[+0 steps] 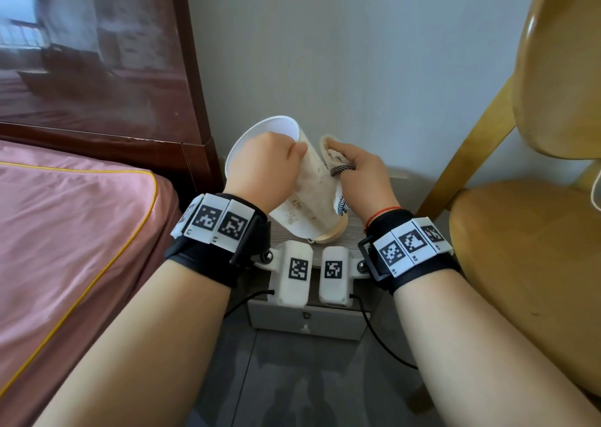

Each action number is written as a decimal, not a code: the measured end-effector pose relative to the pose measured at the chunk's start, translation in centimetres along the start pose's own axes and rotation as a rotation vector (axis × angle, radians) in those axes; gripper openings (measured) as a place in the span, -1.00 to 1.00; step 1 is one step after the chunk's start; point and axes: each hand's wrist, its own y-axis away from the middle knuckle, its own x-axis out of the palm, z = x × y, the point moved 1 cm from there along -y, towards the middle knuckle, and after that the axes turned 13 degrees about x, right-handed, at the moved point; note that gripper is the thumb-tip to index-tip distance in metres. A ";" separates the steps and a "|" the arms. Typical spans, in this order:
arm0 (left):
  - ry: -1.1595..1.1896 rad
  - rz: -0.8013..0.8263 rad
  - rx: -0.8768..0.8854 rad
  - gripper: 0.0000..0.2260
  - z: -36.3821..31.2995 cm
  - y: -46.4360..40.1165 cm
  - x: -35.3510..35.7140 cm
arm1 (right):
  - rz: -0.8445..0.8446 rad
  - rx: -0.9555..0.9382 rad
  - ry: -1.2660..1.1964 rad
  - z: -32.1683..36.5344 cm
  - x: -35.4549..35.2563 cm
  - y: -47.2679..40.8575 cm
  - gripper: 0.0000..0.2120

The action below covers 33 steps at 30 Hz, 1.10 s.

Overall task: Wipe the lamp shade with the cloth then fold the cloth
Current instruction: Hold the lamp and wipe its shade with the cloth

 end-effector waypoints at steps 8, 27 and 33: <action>0.089 -0.063 -0.114 -0.53 1.2 -0.2 -0.6 | 0.036 -0.084 -0.017 0.7 0.5 0.8 -0.47; 0.222 -0.103 -0.225 -0.60 3.0 0.8 -0.6 | 0.101 0.113 0.863 -3.0 0.2 0.8 -0.64; 0.217 -0.111 -0.202 -0.59 2.9 0.6 -0.6 | -0.111 -0.115 0.300 -0.4 -0.6 1.3 -0.55</action>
